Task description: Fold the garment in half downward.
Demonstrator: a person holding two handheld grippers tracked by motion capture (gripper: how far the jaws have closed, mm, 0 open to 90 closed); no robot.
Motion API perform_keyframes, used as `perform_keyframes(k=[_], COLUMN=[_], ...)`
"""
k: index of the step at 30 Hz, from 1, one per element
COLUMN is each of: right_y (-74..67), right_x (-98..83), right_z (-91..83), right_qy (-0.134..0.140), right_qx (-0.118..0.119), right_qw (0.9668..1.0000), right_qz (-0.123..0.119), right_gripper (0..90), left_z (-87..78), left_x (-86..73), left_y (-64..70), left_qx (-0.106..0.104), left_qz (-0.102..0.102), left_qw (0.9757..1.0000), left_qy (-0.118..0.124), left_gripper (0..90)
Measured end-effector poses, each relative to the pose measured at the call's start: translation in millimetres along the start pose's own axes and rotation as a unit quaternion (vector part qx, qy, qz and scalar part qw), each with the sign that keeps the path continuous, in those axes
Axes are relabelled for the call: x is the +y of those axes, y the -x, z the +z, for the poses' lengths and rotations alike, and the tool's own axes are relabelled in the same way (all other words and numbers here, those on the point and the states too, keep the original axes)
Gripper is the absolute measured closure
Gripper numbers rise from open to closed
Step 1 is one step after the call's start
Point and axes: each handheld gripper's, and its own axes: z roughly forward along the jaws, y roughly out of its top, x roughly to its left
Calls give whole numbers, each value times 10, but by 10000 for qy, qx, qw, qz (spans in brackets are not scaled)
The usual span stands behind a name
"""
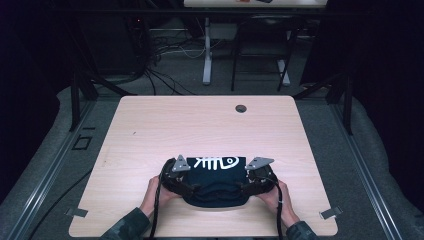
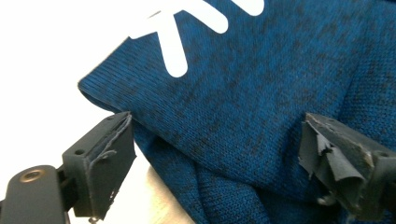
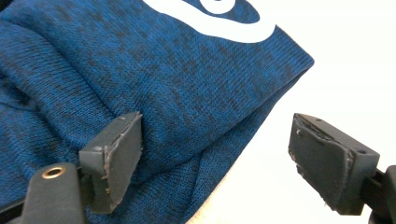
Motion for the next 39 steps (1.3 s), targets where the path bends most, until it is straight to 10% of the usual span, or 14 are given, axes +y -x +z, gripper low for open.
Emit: perform_keyframes(k=[9,19,39], right_y=[17,134,454], right_x=[-2,-154,-599], right_z=[-340,-572,-385], right_qy=[466,621,-166], right_qx=[-74,-255,-581], right_qw=[9989,9972,9951], right_qz=[73,315,777], right_gripper=[78,82,92], left_z=[-292,-455,-376], left_x=[-15,-168,-537], left_y=[-58,-128,-428], left_qx=[231,447,651], left_qz=[-131,-312,-816], left_qw=[9987,9980,9941], left_qy=[428,315,-283], left_gripper=[32,10,2])
